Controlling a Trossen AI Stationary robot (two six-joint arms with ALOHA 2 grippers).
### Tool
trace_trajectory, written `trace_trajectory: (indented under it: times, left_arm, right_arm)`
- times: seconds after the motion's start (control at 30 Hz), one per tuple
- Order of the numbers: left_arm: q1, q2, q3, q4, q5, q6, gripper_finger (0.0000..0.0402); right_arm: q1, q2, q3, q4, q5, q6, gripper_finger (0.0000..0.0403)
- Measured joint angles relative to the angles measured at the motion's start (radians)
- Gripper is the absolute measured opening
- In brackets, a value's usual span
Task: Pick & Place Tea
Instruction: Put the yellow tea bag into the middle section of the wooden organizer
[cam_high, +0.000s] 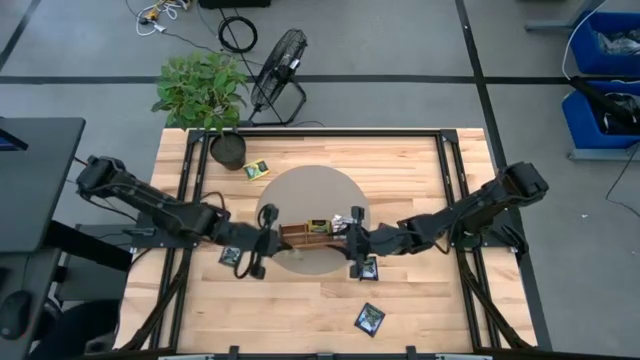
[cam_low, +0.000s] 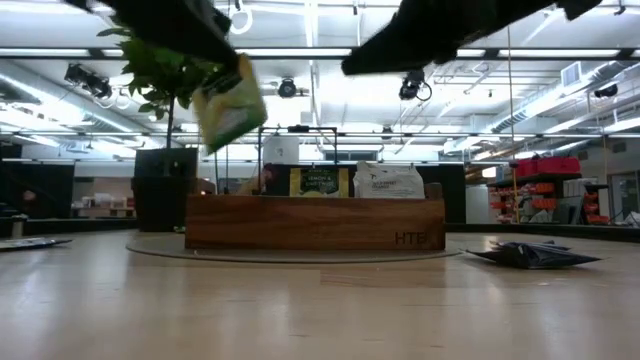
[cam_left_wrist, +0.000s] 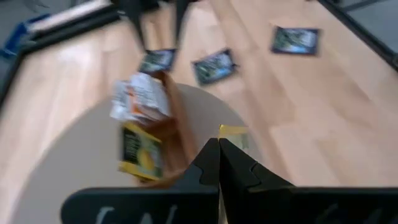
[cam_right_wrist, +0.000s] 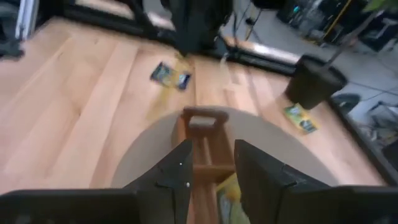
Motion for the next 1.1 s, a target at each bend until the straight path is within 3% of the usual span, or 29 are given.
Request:
trace_trajectory:
  times: [0.53, 0.77, 1.1]
  left_arm:
    - [0.245, 0.025, 0.087, 0.0, 0.172, 0.047, 0.0001]
    - [0.268, 0.132, 0.175, -0.026, 0.193, 0.045, 0.0001]
    - [0.3, 0.281, 0.241, -0.038, 0.194, 0.018, 0.0001]
  right_arm:
    - [0.12, -0.067, 0.0, -0.084, 0.339, -0.011, 0.0126]
    - [0.123, -0.067, 0.0, -0.095, 0.353, 0.003, 0.0126]
    - [0.155, -0.067, 0.0, -0.122, 0.456, 0.004, 0.0126]
